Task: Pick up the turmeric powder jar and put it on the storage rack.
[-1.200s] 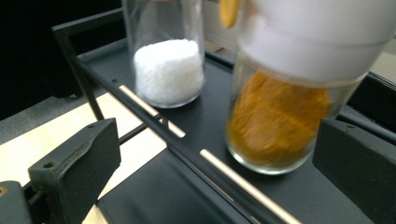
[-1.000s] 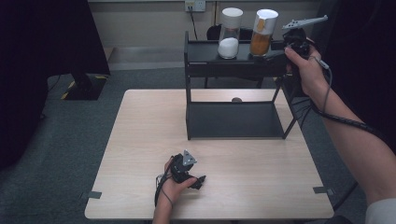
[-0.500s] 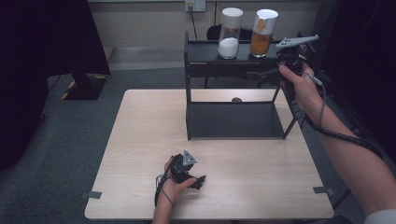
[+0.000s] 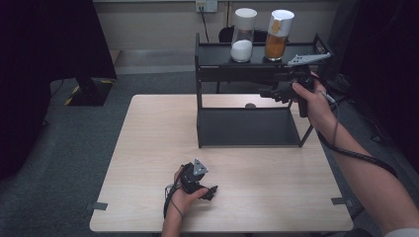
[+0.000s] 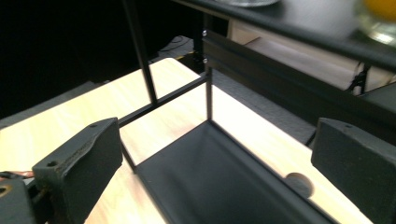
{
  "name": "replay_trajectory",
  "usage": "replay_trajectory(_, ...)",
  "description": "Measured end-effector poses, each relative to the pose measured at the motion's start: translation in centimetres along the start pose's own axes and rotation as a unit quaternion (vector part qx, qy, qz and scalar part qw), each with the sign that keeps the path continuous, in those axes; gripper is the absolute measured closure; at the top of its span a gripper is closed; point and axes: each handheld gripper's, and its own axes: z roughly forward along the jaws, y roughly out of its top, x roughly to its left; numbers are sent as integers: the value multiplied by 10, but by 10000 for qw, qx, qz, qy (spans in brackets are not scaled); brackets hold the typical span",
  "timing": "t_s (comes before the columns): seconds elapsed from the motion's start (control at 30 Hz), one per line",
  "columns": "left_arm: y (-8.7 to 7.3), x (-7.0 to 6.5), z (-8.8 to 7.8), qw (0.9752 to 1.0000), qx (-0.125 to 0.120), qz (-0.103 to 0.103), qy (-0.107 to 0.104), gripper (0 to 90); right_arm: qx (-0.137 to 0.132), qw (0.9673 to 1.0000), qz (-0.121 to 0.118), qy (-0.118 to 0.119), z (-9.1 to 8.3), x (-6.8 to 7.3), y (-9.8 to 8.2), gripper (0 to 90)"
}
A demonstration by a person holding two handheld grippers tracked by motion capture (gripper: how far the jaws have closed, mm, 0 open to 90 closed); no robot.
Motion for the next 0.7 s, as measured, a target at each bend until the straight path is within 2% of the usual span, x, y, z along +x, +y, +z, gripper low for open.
replay_trajectory(0.37,0,0,0,10000,5,3,0,0,126,9999,56,103,8,0,-20,7)
replay_trajectory(0.5,0,0,0,10000,6,5,0,0,163,9996,139,206,13,-1,-30,8)
replay_trajectory(0.7,0,0,0,10000,6,6,0,0,215,9993,215,238,20,0,-44,8)
